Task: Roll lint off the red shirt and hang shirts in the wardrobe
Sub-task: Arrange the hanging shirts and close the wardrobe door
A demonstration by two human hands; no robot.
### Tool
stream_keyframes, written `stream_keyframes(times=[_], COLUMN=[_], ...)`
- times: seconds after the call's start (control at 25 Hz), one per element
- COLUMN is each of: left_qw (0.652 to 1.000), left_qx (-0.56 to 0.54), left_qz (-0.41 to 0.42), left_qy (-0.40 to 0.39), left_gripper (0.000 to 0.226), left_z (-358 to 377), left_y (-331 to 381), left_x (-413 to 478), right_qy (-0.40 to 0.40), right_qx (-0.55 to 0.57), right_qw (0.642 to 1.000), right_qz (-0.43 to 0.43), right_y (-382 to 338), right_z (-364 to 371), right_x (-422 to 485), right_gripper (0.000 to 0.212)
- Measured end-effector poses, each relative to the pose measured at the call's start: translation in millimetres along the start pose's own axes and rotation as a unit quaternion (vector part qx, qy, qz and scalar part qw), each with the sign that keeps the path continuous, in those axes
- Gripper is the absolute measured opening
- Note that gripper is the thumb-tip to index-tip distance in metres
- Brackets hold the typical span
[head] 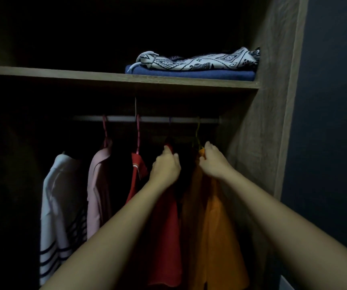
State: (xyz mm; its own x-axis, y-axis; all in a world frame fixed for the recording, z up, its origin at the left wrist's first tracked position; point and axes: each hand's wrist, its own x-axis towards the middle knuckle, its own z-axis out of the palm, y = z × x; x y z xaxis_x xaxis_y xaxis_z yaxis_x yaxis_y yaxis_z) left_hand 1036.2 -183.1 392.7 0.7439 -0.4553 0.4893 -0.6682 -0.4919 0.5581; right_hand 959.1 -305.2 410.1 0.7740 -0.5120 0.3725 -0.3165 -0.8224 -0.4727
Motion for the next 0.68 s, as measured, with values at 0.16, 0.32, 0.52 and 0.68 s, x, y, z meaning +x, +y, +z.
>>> stream_keyframes(times=[0.16, 0.32, 0.52, 0.68], left_qw=[0.988, 0.977, 0.974, 0.962], left_qx=[-0.013, 0.054, 0.153, 0.222], left_qz=[0.117, 0.158, 0.117, 0.115], left_qy=[0.098, 0.133, 0.12, 0.111], left_gripper=[0.053, 0.055, 0.058, 0.057], left_z=[-25, -43, -61, -73], left_y=[-24, -70, -164, -241], left_x=[-29, -76, -169, -239], right_qy=[0.121, 0.114, 0.006, -0.045], right_qx=[-0.046, -0.069, -0.076, -0.059], right_qw=[0.981, 0.966, 0.958, 0.95], right_qz=[-0.145, -0.22, -0.276, -0.303], right_y=[-6, -16, -38, -65], right_z=[22, 83, 205, 291], right_x=[-60, -120, -201, -258], right_gripper=[0.06, 0.067, 0.073, 0.07])
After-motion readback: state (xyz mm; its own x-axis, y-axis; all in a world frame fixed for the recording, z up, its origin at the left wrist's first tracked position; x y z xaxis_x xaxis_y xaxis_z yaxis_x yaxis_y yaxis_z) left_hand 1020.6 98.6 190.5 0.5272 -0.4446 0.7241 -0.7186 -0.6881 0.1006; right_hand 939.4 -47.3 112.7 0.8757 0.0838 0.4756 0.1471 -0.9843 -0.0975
